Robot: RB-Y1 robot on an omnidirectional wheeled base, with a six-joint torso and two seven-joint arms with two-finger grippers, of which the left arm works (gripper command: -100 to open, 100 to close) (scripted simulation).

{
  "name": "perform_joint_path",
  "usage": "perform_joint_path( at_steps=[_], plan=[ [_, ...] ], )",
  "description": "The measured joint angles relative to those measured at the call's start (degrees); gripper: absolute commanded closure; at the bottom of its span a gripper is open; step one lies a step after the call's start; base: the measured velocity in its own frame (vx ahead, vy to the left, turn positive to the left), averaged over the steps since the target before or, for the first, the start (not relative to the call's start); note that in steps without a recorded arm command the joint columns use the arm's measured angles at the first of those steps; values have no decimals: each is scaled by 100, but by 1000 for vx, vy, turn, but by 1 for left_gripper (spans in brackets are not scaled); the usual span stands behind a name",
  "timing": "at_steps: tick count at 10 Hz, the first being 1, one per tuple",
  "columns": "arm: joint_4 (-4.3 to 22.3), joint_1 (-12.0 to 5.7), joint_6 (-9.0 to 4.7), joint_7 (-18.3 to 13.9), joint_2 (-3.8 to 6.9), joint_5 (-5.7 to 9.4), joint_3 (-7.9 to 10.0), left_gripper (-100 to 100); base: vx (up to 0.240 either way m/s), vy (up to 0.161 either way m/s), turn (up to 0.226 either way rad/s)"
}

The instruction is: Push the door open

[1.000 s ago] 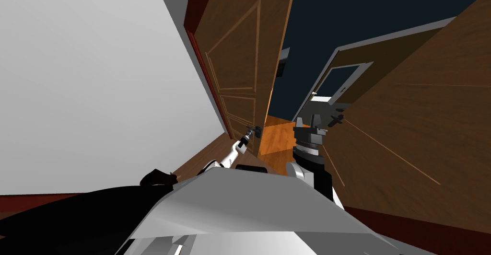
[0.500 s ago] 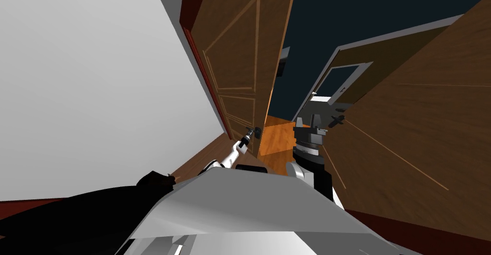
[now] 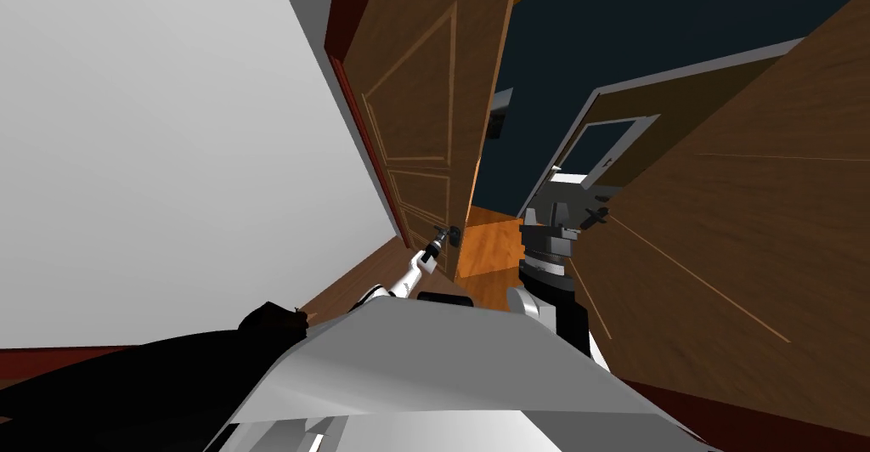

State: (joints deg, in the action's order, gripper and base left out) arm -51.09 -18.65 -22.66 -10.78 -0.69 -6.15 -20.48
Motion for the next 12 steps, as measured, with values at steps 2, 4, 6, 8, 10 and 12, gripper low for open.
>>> perform_joint_path(
  at_steps=[2,4,6,8,10,12],
  plan=[
    [57,-39,28,-11,96,26,71,100,117,-142,35],
    [198,-155,-35,50,106,49,207,100,126,-148,47],
    [-79,-6,83,87,206,55,257,100,121,-134,59],
    [201,-164,-27,143,192,89,429,100,151,-149,84],
    [269,-192,-29,214,235,119,589,100,107,-153,52],
    [261,-190,-58,248,267,143,708,100,122,-155,76]
  ],
)
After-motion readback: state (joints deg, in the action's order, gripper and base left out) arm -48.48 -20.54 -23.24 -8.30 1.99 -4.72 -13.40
